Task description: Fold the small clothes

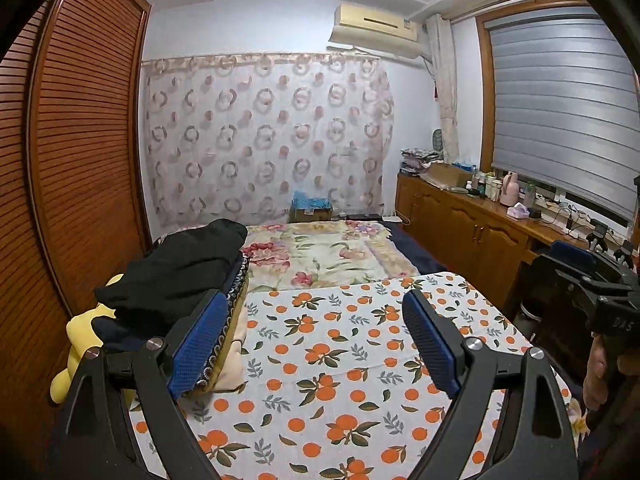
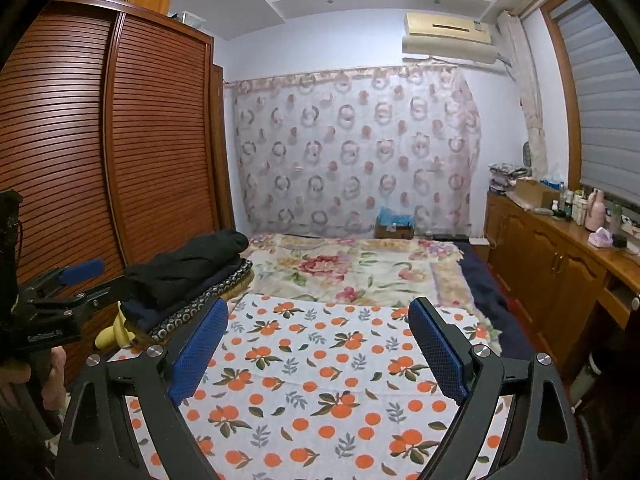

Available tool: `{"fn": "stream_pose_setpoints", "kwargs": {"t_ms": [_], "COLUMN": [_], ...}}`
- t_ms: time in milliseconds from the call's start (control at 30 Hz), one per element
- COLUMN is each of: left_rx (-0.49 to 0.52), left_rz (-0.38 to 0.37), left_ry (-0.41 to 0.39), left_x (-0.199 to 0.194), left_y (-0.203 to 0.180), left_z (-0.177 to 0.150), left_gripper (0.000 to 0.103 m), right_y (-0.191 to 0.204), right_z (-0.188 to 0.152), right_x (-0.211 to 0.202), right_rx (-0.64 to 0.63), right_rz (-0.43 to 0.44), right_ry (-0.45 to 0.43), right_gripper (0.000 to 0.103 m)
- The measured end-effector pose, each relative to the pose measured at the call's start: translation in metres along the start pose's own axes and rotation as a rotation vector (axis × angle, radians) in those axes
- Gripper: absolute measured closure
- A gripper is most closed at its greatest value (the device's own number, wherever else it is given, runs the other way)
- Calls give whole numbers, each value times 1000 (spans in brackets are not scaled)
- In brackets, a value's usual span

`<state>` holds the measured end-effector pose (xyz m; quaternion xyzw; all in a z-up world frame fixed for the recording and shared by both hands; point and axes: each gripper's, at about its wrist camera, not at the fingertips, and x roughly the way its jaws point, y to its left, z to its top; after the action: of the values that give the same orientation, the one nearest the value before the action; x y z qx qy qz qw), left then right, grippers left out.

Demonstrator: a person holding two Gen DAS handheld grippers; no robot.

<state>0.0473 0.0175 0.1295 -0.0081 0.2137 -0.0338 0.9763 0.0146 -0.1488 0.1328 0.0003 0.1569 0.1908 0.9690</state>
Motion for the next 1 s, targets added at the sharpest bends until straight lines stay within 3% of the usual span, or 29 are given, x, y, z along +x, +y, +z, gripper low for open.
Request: {"fn": "stream_pose_setpoints", "kwargs": {"t_ms": [1000], "left_rx": [-4], "left_rz": [-1], "left_ry": [-2], "left_x": [-3], "left_y": [3], "left_z": [-2], "left_gripper": [13], "right_y": [-15], "right_z": [-3], "right_x": [7], "right_rx": [-9], "right_rz": [8], "right_ry": [7], "right_gripper": [11]}}
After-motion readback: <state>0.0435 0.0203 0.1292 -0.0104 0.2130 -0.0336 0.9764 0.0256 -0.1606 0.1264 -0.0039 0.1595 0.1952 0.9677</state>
